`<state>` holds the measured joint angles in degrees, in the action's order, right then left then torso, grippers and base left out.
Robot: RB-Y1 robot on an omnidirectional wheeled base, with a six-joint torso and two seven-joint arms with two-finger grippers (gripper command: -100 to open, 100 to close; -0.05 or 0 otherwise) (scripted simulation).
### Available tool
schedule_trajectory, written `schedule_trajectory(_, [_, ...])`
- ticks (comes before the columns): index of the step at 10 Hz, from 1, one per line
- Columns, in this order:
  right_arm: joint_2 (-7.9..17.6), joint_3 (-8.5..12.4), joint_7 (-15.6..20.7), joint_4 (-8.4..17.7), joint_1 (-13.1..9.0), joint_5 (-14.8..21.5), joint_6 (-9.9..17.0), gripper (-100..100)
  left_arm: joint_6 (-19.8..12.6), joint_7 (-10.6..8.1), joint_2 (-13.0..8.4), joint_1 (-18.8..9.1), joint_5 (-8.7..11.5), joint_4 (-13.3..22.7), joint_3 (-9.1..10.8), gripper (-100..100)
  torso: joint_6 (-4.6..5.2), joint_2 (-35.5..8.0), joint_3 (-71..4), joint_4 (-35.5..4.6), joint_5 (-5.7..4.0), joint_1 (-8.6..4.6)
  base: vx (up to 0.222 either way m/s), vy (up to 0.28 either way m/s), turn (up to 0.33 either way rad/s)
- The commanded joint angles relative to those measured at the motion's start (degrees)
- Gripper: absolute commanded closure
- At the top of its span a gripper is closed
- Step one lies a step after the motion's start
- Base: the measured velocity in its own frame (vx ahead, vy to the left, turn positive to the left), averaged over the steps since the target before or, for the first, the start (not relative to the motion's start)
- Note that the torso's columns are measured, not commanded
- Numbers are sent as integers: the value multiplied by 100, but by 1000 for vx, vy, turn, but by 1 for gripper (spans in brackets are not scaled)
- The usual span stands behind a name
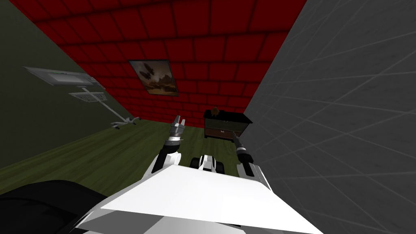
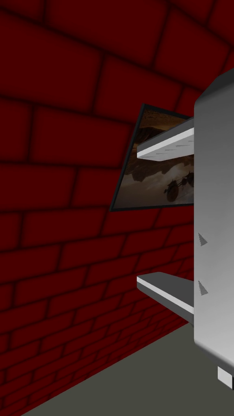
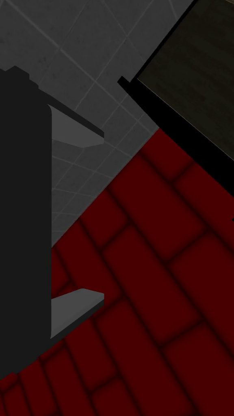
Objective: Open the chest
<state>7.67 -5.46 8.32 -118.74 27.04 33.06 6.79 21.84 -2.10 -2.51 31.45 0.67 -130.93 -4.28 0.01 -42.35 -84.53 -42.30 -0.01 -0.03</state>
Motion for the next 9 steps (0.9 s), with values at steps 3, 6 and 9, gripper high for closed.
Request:
schedule_trajectory(3, [51, -139, -43, 549, -134, 694, 669, -100, 0, 0, 0, 0, 0, 0, 0, 0, 0, -2, 1, -1, 2, 7, 39, 5, 49])
schedule_trajectory(6, [68, -215, -61, 834, -194, 1156, 1051, -100, 0, 0, 0, 0, 0, 0, 0, 0, 0, 4, -3, 1, 0, 0, 48, 2, 52])
schedule_trajectory(9, [83, -293, -78, 1111, -255, 1546, 1492, -100, 0, 0, 0, 0, 0, 0, 0, 0, 0, 1, 0, 0, 1, 3, 48, -1, 65])
